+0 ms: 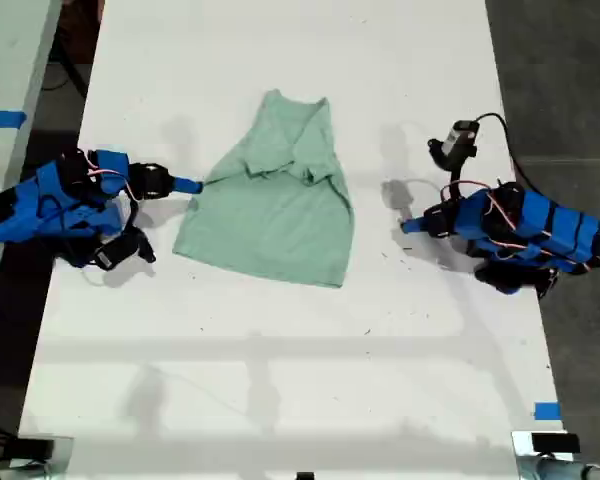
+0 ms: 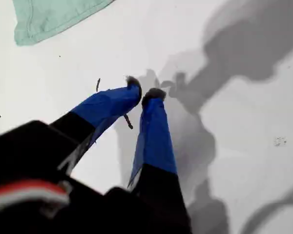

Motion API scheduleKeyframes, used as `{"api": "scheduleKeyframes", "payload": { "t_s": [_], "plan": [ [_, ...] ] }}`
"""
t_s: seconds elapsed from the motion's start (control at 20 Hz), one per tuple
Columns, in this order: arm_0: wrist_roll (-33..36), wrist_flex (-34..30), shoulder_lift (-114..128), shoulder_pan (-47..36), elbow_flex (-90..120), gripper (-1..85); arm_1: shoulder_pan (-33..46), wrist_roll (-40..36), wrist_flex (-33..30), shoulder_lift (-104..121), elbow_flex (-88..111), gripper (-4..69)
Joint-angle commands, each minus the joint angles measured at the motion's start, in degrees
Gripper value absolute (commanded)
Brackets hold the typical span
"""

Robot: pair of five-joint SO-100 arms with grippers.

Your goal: Fold t shirt

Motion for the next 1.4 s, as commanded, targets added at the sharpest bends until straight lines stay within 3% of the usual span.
{"api": "scheduleKeyframes", "payload": {
  "t_s": [0.0, 0.15, 0.3, 0.55, 0.85, 0.95, 1.0, 1.2, 1.35],
  "plan": [
    [-18.9, 0.1, 0.2, 1.7, 2.4, -0.3, -5.4, 35.3, -2.9, -9.4, -12.3, 10.7],
    [-18.9, 0.0, 0.2, 1.9, 2.4, -0.3, -8.7, 37.9, -13.2, -32.2, -25.6, 12.5],
    [-19.1, 0.0, 0.2, 2.4, 2.4, -0.3, -12.0, 40.9, -19.0, -57.7, -41.5, 12.3],
    [-19.2, 0.0, 0.2, 2.6, 2.4, -0.3, -14.9, 45.4, -23.6, -87.6, -57.4, 14.0],
    [-19.2, 0.0, 0.2, 3.2, 2.4, -0.3, -14.9, 44.6, -32.4, -109.1, -63.3, 14.8],
    [-19.3, 0.0, 0.2, 3.2, 2.4, -0.3, -15.3, 43.0, -31.1, -113.6, -66.6, 10.5],
    [-19.3, 0.0, 0.2, 3.2, 2.4, -0.3, -15.4, 42.9, -29.4, -113.9, -67.1, 0.6],
    [-19.3, 0.0, 0.2, 3.2, 2.4, -0.3, -15.6, 47.5, -18.1, -106.2, -64.4, 0.4],
    [-19.3, 0.0, 0.2, 3.1, 2.4, -0.3, -14.1, 50.4, -14.4, -92.4, -54.8, 0.3]
  ]
}}
